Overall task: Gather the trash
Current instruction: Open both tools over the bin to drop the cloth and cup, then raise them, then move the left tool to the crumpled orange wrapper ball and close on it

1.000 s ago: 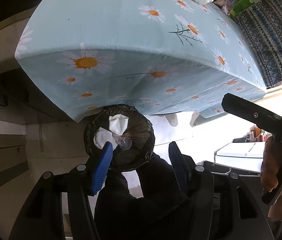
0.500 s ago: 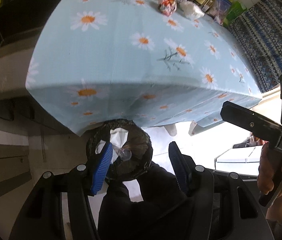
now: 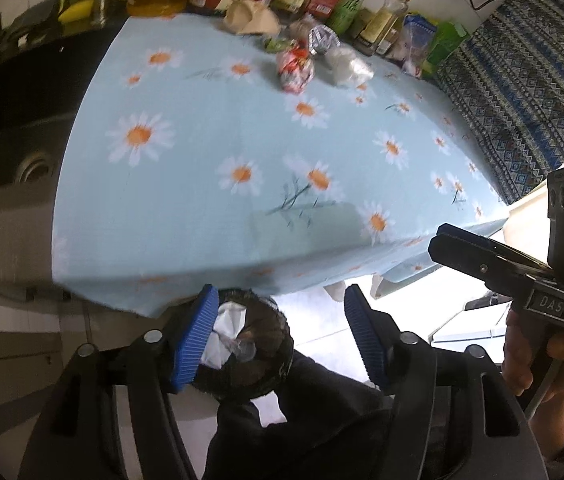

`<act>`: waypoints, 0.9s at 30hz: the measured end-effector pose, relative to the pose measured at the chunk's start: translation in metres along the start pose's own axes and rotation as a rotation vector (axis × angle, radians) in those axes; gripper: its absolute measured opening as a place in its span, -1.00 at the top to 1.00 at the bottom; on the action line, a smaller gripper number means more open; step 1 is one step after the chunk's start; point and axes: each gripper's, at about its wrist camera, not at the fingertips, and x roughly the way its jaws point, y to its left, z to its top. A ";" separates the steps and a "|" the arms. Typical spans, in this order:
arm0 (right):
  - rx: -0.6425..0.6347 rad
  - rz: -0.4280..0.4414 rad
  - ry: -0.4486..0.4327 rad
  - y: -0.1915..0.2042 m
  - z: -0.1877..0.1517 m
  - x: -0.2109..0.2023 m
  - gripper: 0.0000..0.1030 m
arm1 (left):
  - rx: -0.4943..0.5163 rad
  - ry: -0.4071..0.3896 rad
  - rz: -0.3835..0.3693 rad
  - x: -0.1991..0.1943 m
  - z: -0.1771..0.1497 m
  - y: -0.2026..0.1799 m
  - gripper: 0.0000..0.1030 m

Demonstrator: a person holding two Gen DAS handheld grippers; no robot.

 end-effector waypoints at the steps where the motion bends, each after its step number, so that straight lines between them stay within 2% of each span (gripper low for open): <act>1: 0.001 -0.002 -0.007 -0.003 0.004 -0.002 -0.45 | 0.006 -0.004 0.000 0.000 0.005 -0.004 -0.23; 16: 0.013 -0.021 -0.050 -0.051 0.055 -0.021 -0.53 | 0.033 -0.050 0.032 0.018 0.087 -0.036 -0.24; 19: 0.018 -0.022 -0.054 -0.061 0.063 -0.023 -0.53 | 0.045 -0.062 0.045 0.021 0.101 -0.043 -0.38; 27: 0.041 -0.022 -0.057 -0.088 0.082 -0.024 -0.62 | 0.061 -0.063 0.062 0.037 0.138 -0.057 -0.39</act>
